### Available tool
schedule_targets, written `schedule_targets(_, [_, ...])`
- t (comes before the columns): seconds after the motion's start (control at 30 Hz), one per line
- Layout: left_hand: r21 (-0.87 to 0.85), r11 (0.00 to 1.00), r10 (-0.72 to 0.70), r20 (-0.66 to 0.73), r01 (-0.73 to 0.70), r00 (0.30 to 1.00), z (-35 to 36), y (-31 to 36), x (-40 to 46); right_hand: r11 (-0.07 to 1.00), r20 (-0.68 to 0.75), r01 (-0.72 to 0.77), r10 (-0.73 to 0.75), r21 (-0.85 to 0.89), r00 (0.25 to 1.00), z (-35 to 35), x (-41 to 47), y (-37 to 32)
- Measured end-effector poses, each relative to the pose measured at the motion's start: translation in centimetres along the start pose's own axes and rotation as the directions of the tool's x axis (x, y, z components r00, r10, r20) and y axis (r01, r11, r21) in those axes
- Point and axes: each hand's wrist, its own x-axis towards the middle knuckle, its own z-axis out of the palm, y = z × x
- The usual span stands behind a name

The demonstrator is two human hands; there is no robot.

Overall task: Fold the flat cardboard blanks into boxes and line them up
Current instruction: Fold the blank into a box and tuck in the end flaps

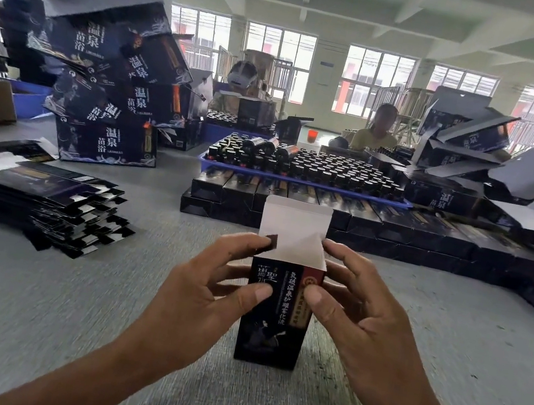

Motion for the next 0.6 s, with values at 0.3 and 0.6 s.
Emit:
schedule_targets(0.3, [0.011,0.999,0.035,-0.001,-0.035,0.999,-0.1,0.5,0.0,0.998,0.039,-0.006,0.009,-0.064,0.999,-0.4,0.2,-0.1])
schedule_targets(0.6, [0.107,0.986,0.133,-0.083,-0.124,0.988,0.1,1.1,0.1,0.995,-0.064,0.077,-0.081,-0.062,0.995,0.0,-0.1,-0.7])
